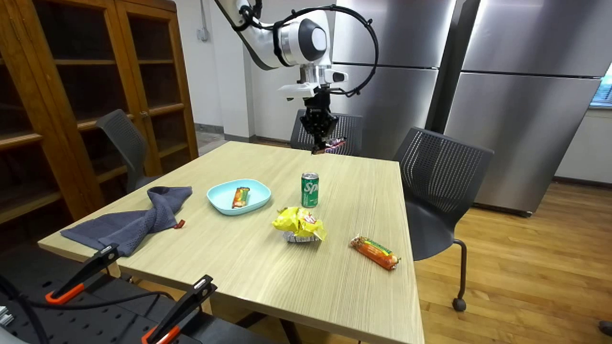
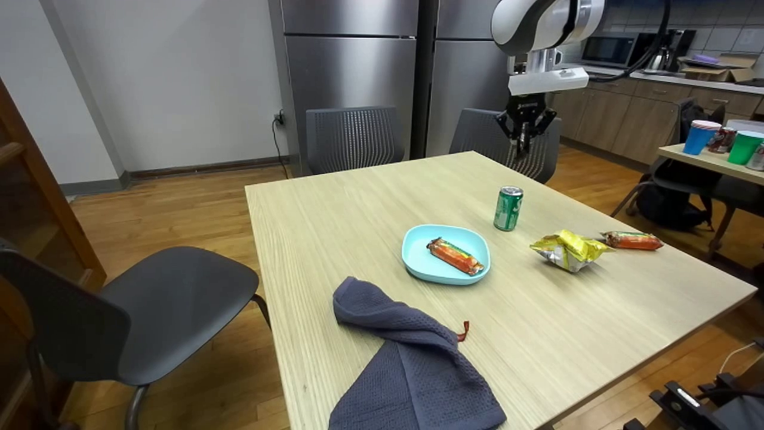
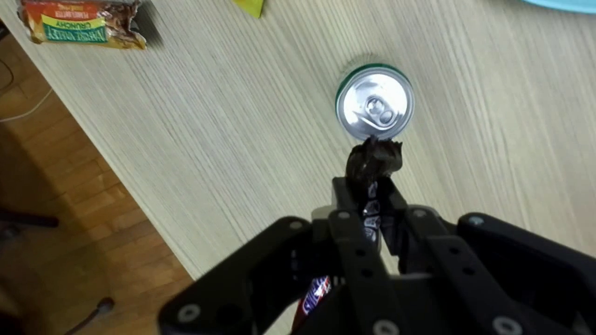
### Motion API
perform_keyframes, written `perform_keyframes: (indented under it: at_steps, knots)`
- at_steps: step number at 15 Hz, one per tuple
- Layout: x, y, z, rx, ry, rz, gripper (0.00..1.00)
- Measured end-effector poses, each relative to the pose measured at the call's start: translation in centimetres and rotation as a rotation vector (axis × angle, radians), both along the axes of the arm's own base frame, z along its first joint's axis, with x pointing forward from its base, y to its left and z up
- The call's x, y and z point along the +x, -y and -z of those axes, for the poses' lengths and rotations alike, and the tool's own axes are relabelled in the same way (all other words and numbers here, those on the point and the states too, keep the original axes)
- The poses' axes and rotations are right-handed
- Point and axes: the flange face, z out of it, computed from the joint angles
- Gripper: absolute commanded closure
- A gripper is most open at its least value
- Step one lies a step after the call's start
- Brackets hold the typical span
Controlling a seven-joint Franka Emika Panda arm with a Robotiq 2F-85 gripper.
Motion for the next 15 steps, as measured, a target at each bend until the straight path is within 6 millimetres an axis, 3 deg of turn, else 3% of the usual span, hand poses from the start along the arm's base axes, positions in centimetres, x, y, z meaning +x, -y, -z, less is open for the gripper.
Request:
perform_keyframes:
  at_steps: [9, 12, 15]
  knots:
    - [-4.3, -9.7, 3.0, -0.047, -0.067, -0.365, 0.96]
    - [-5.4, -11.5, 4.1, -0.066, -0.11, -0.508, 0.96]
    - [-6.4, -12.0, 5.3, -0.091, -0.152, -0.658, 0.96]
